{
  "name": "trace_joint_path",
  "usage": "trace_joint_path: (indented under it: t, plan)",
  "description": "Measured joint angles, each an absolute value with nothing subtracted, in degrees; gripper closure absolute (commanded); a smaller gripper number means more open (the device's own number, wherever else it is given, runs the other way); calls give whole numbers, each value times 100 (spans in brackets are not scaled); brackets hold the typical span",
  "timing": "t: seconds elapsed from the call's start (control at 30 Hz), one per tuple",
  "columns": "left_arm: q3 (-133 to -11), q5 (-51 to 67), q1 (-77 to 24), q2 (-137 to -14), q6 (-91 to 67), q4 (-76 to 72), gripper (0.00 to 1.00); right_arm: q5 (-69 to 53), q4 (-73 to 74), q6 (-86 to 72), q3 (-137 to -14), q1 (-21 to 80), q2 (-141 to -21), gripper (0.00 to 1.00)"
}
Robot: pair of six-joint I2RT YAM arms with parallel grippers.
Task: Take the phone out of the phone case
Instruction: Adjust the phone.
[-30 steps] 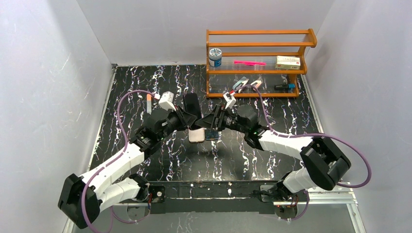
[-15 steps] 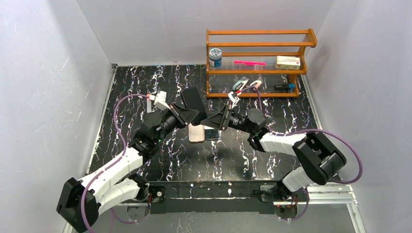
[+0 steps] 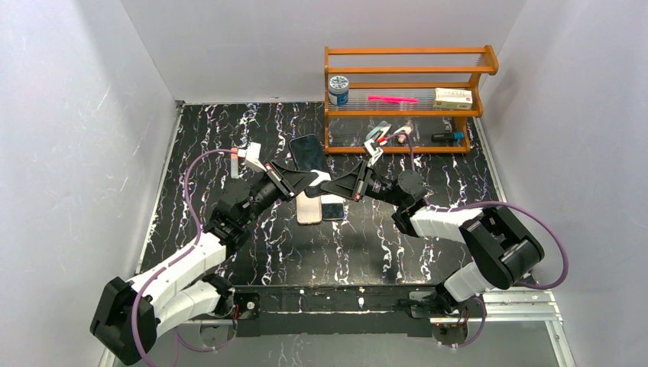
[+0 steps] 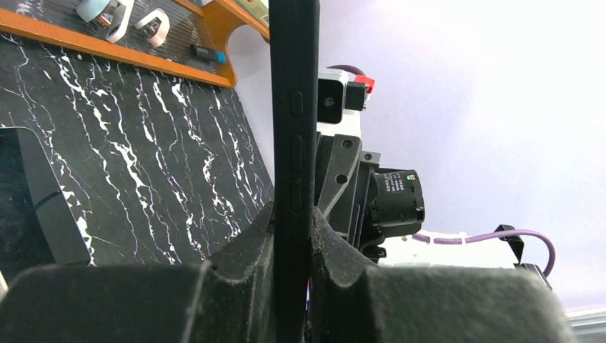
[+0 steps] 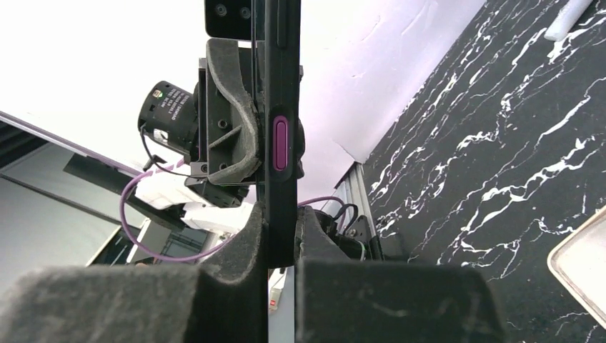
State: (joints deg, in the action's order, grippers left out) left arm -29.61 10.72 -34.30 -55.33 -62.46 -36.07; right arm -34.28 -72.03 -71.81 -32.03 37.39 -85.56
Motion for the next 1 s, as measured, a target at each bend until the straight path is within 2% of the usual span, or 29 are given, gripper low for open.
trace_joint_path:
  t: [0.33, 0.6, 0.73, 0.8, 0.97, 1.0]
  plan:
    - [-2963, 1315, -3015, -5531, -6267, -3728, 64, -3675, -7234, -7135, -3203, 3710, -8552, 99]
    - [-3063, 1726, -2488, -5671, -6359, -4016, 61, -4027, -7057, -7109, -3203, 3712, -8554, 99]
    - [-3103, 2049, -2451, -5933, -6539, -4338, 64, -4093, -7116, -7166, -3203, 3701, -8569, 99]
    - [-3103, 2189, -2447, -6053, -6650, -4497, 72, -4136, -7170, -7190, -3205, 3704, -8611, 99]
    - [-3100, 2368, -2408, -6180, -6810, -4650, 99, -4217, -7323, -7229, -3225, 3691, -8674, 99]
    - [-3100, 2397, -2405, -6180, -6801, -4707, 100, -4224, -7336, -7238, -3227, 3693, -8674, 98]
